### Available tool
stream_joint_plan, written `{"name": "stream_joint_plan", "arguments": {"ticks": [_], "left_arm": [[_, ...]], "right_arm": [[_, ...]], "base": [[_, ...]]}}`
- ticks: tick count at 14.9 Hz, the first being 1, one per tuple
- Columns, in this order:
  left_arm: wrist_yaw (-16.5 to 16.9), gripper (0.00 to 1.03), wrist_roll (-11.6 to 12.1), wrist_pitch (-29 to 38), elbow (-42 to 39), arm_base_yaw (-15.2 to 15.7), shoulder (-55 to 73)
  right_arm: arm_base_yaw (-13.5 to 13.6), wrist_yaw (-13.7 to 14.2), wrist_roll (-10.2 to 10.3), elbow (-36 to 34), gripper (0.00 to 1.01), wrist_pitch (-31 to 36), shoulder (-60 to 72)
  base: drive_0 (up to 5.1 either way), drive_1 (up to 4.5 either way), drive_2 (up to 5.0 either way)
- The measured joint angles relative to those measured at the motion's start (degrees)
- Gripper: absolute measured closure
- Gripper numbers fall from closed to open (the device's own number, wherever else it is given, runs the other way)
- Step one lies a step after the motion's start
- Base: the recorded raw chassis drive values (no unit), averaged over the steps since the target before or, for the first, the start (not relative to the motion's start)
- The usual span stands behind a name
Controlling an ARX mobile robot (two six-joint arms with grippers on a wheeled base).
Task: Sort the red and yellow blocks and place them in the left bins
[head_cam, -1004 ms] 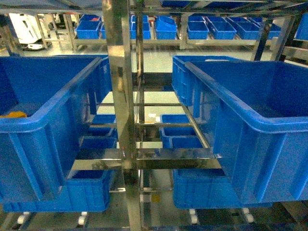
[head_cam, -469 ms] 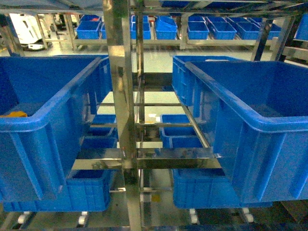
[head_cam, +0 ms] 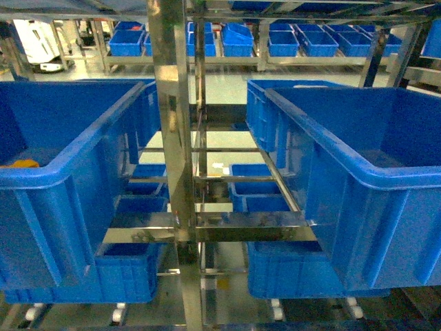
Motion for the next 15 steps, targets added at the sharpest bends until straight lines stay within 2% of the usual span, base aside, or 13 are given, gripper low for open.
{"name": "stream_joint_plan", "arguments": {"ticks": [1, 2, 11, 12, 13, 14, 15], "left_arm": [[0.0, 1.01, 0.0, -1.4, -0.3, 0.0, -1.9], [0.0, 1.01, 0.0, 0.6, -2.0, 0.0, -2.6], [0.0, 1.01, 0.0, -15.5, -2.1, 0.0, -19.0], [0.0, 1.01, 0.0, -17.0, -2.1, 0.0, -20.3], [0.0, 1.01, 0.0, -18.1, -2.1, 0.0, -21.4], [0.1, 1.01, 0.0, -19.5, -2.1, 0.0, -22.5], [0.0, 1.01, 0.0, -29.1, -2.0, 0.0, -29.4]], "right_arm": [[0.0, 0.0, 0.0, -1.5, 0.99, 2.5, -0.5], [0.0, 0.0, 0.0, -1.6, 0.99, -0.2, -1.7], [0.0, 0.0, 0.0, -1.6, 0.99, -13.3, -15.8], [0.0, 0.0, 0.0, -1.6, 0.99, -16.1, -17.8], [0.0, 0.0, 0.0, -1.6, 0.99, -24.3, -24.6], [0.0, 0.0, 0.0, -1.4, 0.99, -23.1, -25.8], [0.0, 0.0, 0.0, -1.5, 0.99, -24.2, -25.8]], "base": [[0.0, 0.00, 0.0], [0.0, 0.00, 0.0], [0.0, 0.00, 0.0], [0.0, 0.00, 0.0], [0.0, 0.00, 0.0], [0.0, 0.00, 0.0], [0.0, 0.00, 0.0]]}}
